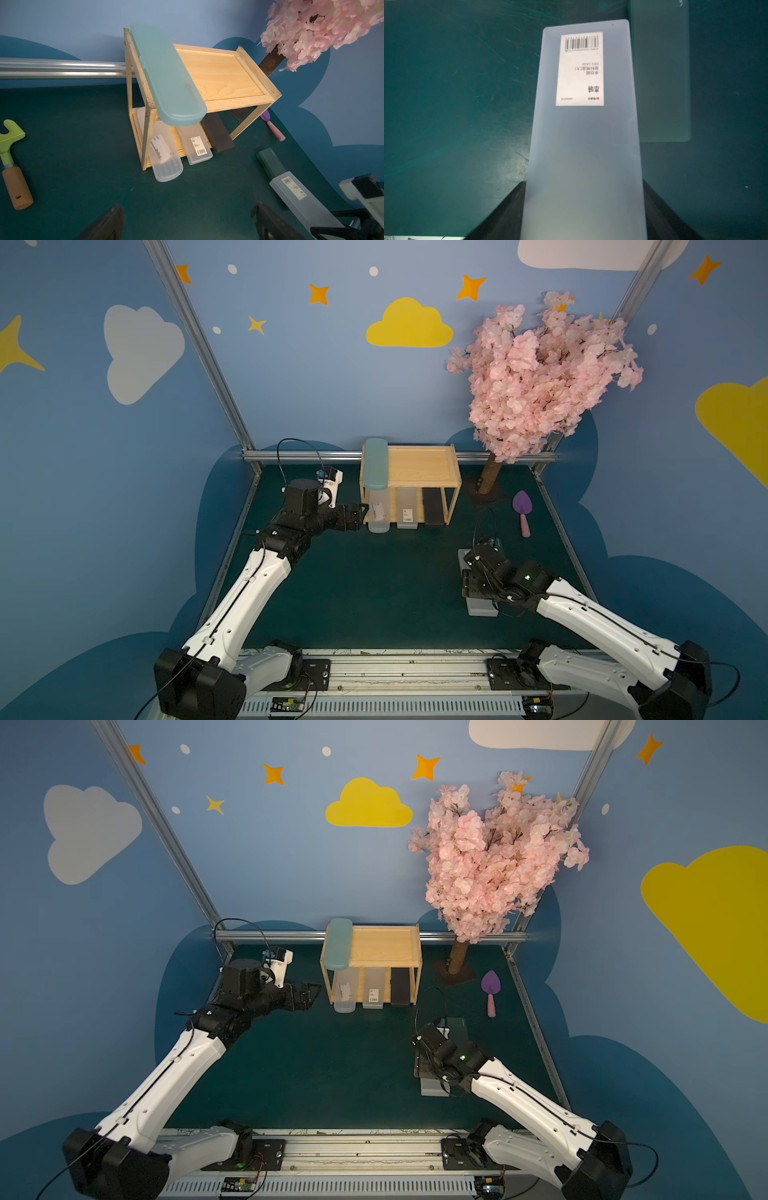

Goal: Remove the pencil cases from the shelf
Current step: Place the pencil case at the center of the board.

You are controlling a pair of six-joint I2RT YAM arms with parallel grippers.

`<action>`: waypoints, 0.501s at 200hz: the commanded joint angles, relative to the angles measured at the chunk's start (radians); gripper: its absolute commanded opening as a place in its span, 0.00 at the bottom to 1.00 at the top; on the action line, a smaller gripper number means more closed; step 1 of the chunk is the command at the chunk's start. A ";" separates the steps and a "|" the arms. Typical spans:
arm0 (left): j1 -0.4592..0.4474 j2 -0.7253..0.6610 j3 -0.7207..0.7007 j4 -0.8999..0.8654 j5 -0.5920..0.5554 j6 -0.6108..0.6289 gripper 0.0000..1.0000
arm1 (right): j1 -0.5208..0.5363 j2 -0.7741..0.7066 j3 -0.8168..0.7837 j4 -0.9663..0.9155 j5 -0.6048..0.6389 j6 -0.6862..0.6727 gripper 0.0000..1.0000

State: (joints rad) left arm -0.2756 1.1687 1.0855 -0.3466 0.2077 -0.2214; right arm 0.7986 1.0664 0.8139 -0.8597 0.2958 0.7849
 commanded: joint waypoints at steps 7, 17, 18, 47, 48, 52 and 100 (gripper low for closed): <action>-0.003 -0.006 -0.013 0.019 -0.011 -0.004 1.00 | -0.027 0.079 -0.010 0.131 -0.024 0.033 0.69; -0.004 -0.004 -0.015 0.020 -0.014 -0.002 1.00 | -0.032 0.118 -0.013 0.138 -0.029 0.046 0.69; -0.003 -0.002 -0.015 0.020 -0.015 -0.002 1.00 | -0.032 0.123 -0.013 0.139 -0.030 0.049 0.69; -0.006 0.002 -0.026 0.026 -0.023 0.000 1.00 | -0.051 0.255 -0.002 0.149 -0.062 0.045 0.69; -0.004 0.002 -0.027 0.025 -0.023 0.001 1.00 | -0.052 0.258 -0.002 0.151 -0.064 0.043 0.69; -0.005 0.004 -0.026 0.025 -0.024 0.001 1.00 | -0.055 0.274 -0.002 0.160 -0.073 0.037 0.69; -0.005 0.020 -0.029 0.027 -0.033 0.010 1.00 | -0.126 0.408 0.011 0.223 -0.186 -0.052 0.70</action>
State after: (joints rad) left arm -0.2779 1.1774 1.0679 -0.3378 0.1833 -0.2214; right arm 0.6960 1.4254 0.8120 -0.6720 0.1791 0.7784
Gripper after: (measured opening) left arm 0.999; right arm 0.742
